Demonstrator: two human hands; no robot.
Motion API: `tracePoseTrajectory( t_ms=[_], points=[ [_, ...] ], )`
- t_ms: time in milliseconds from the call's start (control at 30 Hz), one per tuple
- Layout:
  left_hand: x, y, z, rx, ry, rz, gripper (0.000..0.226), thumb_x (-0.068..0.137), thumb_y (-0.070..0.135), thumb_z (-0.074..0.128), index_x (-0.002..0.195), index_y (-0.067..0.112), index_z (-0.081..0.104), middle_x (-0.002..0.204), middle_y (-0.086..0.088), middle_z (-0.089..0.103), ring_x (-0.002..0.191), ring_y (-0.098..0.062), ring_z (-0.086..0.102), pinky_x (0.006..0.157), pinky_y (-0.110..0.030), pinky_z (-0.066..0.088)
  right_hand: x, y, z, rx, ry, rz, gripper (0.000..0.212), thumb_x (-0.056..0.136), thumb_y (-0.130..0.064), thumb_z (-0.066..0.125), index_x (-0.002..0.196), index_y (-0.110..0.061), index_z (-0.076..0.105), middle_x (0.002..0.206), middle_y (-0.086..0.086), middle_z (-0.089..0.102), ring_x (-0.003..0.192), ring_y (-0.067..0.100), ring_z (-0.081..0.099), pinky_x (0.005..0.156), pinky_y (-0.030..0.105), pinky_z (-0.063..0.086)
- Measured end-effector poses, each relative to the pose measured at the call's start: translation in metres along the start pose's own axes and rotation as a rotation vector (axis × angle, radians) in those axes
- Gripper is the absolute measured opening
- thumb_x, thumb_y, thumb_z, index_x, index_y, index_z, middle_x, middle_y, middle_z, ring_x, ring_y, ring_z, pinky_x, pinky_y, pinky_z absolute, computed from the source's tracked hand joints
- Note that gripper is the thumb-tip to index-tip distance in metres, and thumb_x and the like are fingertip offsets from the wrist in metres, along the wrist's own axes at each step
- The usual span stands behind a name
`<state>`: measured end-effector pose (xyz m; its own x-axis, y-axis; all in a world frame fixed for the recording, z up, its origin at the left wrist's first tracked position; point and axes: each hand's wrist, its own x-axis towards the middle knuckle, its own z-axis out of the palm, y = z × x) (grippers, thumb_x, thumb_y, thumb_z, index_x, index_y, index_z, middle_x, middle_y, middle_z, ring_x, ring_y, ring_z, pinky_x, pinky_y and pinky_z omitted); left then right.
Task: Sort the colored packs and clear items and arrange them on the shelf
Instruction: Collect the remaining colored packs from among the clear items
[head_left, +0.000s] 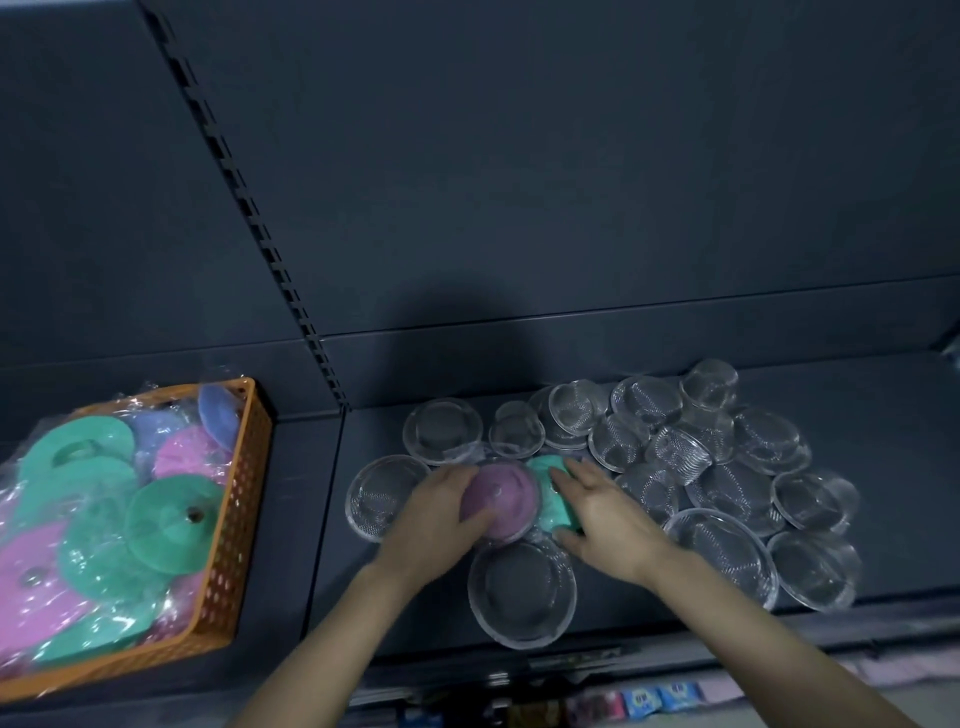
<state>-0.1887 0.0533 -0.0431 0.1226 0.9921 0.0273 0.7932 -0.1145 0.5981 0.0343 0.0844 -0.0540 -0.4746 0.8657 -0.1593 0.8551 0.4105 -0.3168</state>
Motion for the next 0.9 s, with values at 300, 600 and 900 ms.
tracePoseTrajectory(
  t_ms=[300,600,900],
  points=[
    [0.017,0.015,0.011,-0.004,0.02,-0.029,0.064,0.074,0.036,0.071,0.131,0.02,0.047,0.128,-0.003,0.051,0.117,-0.02,0.048,0.092,-0.023,0.037,-0.001,0.004,0.005,0.046,0.077,-0.005,0.07,0.089,-0.039,0.059,0.147,-0.013,0.028,0.157,0.008,0.021,0.145,0.02,0.016,0.115,0.024,0.013],
    [0.014,-0.025,-0.033,0.332,0.092,-0.21,0.055,0.081,0.029,0.063,0.131,0.012,0.048,0.131,-0.012,0.048,0.118,-0.032,0.044,0.096,-0.036,0.04,0.002,0.005,0.002,0.041,-0.018,0.007,0.088,0.082,-0.045,0.066,0.15,-0.014,0.019,0.159,0.009,0.013,0.146,0.02,0.013,0.117,0.025,0.013],
    [0.004,-0.003,-0.003,0.152,0.08,-0.015,0.032,0.086,0.015,0.06,0.117,0.007,0.059,0.112,-0.011,0.062,0.103,-0.026,0.056,0.084,-0.032,0.045,0.004,-0.004,-0.005,-0.086,0.003,0.034,0.072,0.087,-0.04,0.059,0.143,-0.008,0.027,0.143,0.015,0.038,0.121,0.032,0.05,0.097,0.035,0.045]
  ],
)
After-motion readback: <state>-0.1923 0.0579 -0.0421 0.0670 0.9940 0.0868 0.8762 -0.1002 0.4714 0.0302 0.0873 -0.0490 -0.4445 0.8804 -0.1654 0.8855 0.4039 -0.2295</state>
